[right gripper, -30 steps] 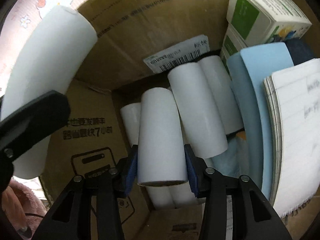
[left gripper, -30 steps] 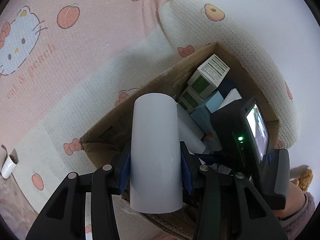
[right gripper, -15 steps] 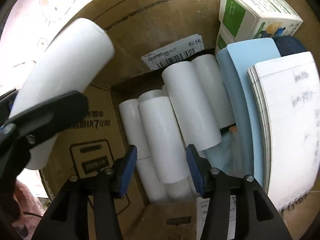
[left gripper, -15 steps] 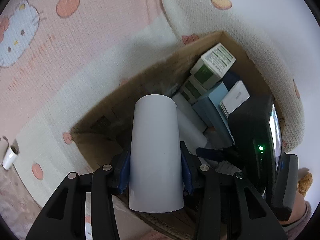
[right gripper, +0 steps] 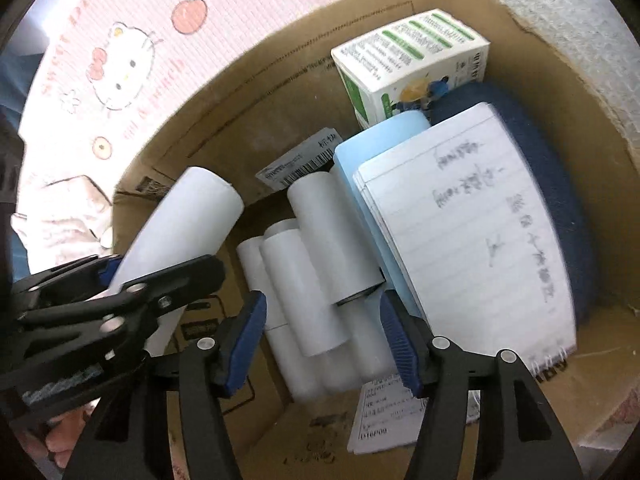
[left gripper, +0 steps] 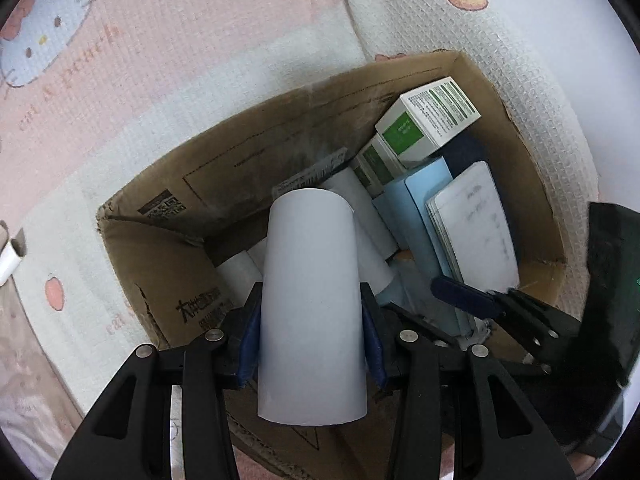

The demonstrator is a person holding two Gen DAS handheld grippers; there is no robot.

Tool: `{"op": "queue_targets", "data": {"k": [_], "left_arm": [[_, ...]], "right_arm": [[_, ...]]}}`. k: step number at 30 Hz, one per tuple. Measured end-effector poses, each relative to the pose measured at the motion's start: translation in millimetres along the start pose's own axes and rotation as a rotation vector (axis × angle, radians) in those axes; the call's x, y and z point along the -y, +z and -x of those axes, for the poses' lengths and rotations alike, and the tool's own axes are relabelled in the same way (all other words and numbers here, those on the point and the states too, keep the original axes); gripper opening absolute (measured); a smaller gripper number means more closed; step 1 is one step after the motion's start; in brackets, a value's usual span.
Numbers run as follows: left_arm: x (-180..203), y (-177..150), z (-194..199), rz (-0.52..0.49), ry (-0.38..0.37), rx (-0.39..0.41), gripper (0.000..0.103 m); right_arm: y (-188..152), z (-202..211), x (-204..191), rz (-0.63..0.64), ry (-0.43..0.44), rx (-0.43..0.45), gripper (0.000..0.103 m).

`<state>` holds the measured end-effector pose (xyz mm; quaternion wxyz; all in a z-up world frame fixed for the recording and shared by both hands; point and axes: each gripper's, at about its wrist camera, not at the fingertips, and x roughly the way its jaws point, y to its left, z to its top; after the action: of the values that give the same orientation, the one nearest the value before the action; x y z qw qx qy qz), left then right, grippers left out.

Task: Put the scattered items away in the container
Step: 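Lower the white rolls into the box beside the other rolls with both tools, then open the right tool to release its roll while the left tool releases its roll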

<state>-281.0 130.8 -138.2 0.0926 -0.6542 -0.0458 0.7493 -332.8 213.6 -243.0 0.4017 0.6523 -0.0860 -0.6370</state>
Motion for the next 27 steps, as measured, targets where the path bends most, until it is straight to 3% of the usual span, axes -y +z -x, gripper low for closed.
{"op": "queue_targets", "data": {"k": [3, 4, 5, 6, 10, 12, 13, 22, 27], "left_arm": [[5.6, -0.3, 3.0, 0.015, 0.021, 0.014, 0.047], [6.3, 0.2, 3.1, 0.023, 0.021, 0.012, 0.047], [7.2, 0.6, 2.8, 0.030, 0.025, 0.007, 0.047], [7.9, 0.7, 2.8, 0.040, 0.034, -0.004, 0.047], [1.9, -2.0, -8.8, 0.099, 0.021, -0.062, 0.047], [-2.2, -4.9, -17.2, 0.161, 0.008, -0.087, 0.047], [-3.1, -5.7, -21.1, 0.187, 0.010, -0.095, 0.047], [9.7, -4.7, -34.9, 0.195, 0.202, -0.051, 0.047], [12.1, -4.4, -38.2, 0.179, 0.215, -0.055, 0.053]], "right_arm": [[-4.5, 8.6, -0.4, 0.008, 0.014, 0.040, 0.056], [-6.0, 11.3, -1.5, 0.019, 0.019, 0.059, 0.046], [-7.2, 13.5, -4.0, 0.038, 0.021, 0.077, 0.019], [3.3, 10.2, -4.8, 0.040, 0.019, 0.082, 0.015], [-6.1, 23.9, -7.5, 0.015, -0.007, 0.122, 0.015], [24.1, 25.4, -10.9, -0.002, -0.014, 0.135, 0.015], [22.5, 30.7, -1.6, -0.009, -0.020, 0.142, 0.015], [16.9, 58.7, 18.4, 0.024, -0.107, 0.158, 0.015], [14.6, 53.9, 17.7, 0.030, -0.103, 0.128, 0.015]]}}
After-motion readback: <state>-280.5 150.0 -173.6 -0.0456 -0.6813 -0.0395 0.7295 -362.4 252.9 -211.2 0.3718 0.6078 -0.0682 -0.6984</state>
